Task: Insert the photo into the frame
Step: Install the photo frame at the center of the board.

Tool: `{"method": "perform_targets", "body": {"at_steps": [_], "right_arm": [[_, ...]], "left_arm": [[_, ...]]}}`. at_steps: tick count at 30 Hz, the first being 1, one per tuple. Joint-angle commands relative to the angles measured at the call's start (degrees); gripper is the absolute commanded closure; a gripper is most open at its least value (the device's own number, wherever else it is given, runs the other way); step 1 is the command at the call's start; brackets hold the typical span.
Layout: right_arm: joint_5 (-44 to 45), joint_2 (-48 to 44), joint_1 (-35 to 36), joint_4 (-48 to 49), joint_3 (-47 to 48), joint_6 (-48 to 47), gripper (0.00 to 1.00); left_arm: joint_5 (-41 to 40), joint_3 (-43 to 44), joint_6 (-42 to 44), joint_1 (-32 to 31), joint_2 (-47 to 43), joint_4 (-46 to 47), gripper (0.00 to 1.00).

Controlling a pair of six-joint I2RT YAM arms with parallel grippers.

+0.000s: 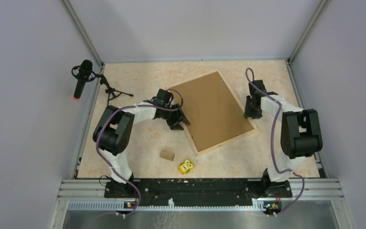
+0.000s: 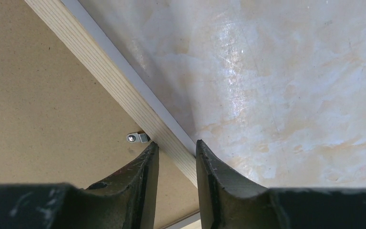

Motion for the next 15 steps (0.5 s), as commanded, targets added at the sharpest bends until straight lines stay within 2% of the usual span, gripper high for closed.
{"method": "perform_targets", "body": {"at_steps": [1, 5, 9, 11, 15], "right_arm": [[-2.1, 0.6, 1.2, 0.0, 0.1, 0.0, 0.70], [-3.4, -1.9, 1.2, 1.3, -1.8, 0.9, 0.73], [-3.1, -3.7, 1.2, 2.2, -4.4, 1.8, 0.94], [-1.9, -4.6, 1.2, 3.0, -6.2, 2.6, 1.00], [-0.1, -7.2, 1.2, 3.9, -10.2, 5.3, 1.00]], "left_arm": [[2.2, 0.2, -0.8, -0.3, -1.2, 4.4, 0.46], [2.1, 0.3, -0.5, -0.3, -1.1, 4.4, 0.47], [2.5, 0.4, -0.2, -0.2, -0.8, 5.1, 0.47], [2.5, 0.7, 0.2, -0.2, -0.5, 5.2, 0.47], [3.7, 1.5, 1.4, -0.2, 0.6, 5.9, 0.46]]}}
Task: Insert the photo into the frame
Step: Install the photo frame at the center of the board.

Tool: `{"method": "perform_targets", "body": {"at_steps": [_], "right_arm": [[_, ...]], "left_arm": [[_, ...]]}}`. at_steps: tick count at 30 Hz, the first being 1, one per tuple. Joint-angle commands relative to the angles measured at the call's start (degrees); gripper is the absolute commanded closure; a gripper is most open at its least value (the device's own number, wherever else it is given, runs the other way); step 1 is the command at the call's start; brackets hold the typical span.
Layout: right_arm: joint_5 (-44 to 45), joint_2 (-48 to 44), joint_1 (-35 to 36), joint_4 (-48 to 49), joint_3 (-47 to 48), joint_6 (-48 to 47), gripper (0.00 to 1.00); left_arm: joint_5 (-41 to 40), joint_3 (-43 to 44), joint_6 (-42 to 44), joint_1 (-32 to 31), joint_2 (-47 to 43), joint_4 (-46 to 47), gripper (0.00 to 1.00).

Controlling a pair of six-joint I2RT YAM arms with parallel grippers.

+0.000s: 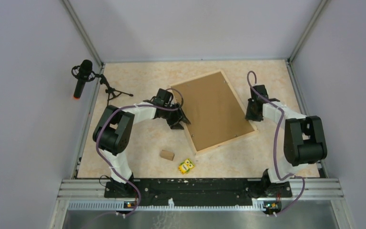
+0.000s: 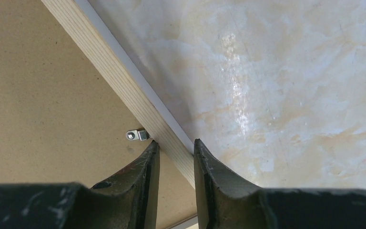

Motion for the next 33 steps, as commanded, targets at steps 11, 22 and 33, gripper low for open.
{"method": "perform_targets", "body": {"at_steps": [11, 22, 33], "right_arm": [[-3.0, -15.3, -2.3, 10.7, -20.6, 23.0, 1.00], [10.8, -25.1, 12.8, 4.6, -26.7, 48.0, 1.00], [1.1, -19.6, 15.4, 8.8, -15.4, 16.7, 0.30]], "left_arm": [[9.1, 7.3, 7.7, 0.7, 4.0, 6.0, 0.25], [-12.8, 8.6, 8.8, 3.1, -6.5, -4.5, 0.12], [-10.3, 7.7, 7.6, 3.4, -7.0, -3.6, 0.12]]}}
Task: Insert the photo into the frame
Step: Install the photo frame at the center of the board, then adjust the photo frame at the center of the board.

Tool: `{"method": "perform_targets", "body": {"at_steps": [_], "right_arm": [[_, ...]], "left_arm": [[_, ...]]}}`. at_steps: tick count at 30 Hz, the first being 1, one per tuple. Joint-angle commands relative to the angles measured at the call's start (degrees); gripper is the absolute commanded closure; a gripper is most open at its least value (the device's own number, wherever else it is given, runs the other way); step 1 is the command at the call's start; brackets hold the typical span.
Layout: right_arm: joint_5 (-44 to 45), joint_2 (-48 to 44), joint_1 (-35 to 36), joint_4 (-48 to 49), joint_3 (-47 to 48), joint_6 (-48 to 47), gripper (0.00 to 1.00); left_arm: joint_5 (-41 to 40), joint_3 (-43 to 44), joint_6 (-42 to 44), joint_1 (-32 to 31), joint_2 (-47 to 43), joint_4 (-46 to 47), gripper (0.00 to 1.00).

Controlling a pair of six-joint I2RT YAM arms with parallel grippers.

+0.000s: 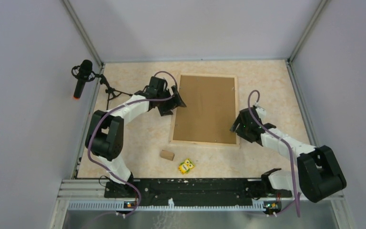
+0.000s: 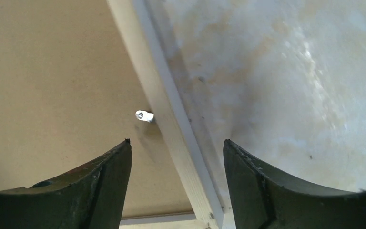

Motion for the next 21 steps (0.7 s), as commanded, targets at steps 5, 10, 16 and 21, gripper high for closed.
{"method": "perform_targets", "body": {"at_steps": [5, 10, 16, 21], "right_arm": [[-2.8, 19.0, -0.3, -15.0, 27.8, -28.1, 0.28], [-5.3, 30.5, -4.2, -17.8, 37.4, -29.5, 0.33], [-4.4, 37.5, -7.1, -17.1, 42.7, -30.0, 0.36], [-4.5, 39.8, -8.1, -16.4, 42.7, -26.7, 0.62]], "left_arm": [[2.6, 0.2, -0.2, -0.1, -1.7, 2.0, 0.12], [2.6, 0.2, 0.3, -0.4, -1.4, 2.0, 0.12], [3.4, 0.4, 0.4, -1.3, -1.3, 2.2, 0.12], [4.9, 0.4, -0.1, -2.3, -1.3, 2.5, 0.12]]}}
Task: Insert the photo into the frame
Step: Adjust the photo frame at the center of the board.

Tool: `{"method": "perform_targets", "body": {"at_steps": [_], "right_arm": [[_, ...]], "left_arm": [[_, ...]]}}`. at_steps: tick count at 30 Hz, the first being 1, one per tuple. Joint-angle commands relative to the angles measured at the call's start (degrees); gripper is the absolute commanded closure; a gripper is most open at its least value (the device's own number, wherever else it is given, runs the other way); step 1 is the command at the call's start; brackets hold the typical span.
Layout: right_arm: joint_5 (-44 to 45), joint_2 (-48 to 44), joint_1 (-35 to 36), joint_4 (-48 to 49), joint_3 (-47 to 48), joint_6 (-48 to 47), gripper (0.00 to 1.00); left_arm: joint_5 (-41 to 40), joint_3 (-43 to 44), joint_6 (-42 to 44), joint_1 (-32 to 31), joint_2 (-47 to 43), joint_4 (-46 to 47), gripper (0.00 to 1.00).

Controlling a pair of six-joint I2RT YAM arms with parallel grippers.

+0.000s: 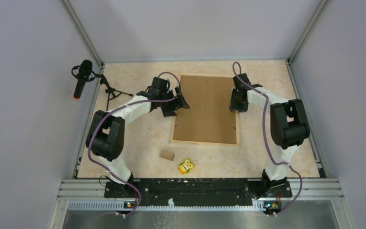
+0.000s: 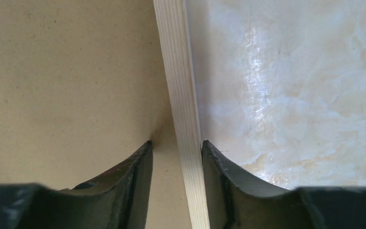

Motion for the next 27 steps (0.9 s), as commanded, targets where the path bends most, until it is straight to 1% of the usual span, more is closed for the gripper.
{"method": "perform_targets", "body": {"at_steps": [1, 3, 5, 9, 13, 18, 20, 24, 27], "right_arm": [[2.4, 1.3, -0.5, -0.4, -0.8, 3.2, 0.72], [4.4, -0.5, -0.6, 1.9, -4.0, 7.1, 0.84], [6.1, -3.0, -1.2, 4.5, -8.2, 13.6, 1.00], [5.2, -8.2, -3.1, 10.5, -17.2, 25.1, 1.00], [6.3, -13.3, -3.2, 13.5, -24.5, 35.4, 1.00], [3.6, -18.5, -2.8, 20.6, -34.2, 49.0, 1.00], [4.0, -20.2, -2.5, 21.5, -36.3, 52.2, 1.00], [8.0, -24.9, -1.2, 21.4, -39.0, 56.5, 1.00], [8.2, -25.9, -1.3, 21.5, -38.4, 54.3, 1.00]], "left_arm": [[1.7, 0.3, -0.1, -0.9, -1.3, 2.1, 0.12], [1.9, 0.3, -0.1, -1.0, -1.3, 2.1, 0.12], [2.1, 0.3, -0.1, -1.1, -1.3, 2.1, 0.12], [2.6, 0.1, -0.2, -1.3, -1.1, 2.6, 0.12], [3.2, 0.1, -0.4, -1.4, -0.6, 2.6, 0.12], [3.7, 0.0, -0.9, -1.6, -0.6, 2.7, 0.12], [3.5, 0.0, -1.1, -1.6, -0.7, 2.6, 0.12], [2.8, -0.1, -2.3, -1.7, -0.4, 1.2, 0.12], [2.9, -1.0, -4.2, -1.7, -0.7, 0.7, 0.12]]}}
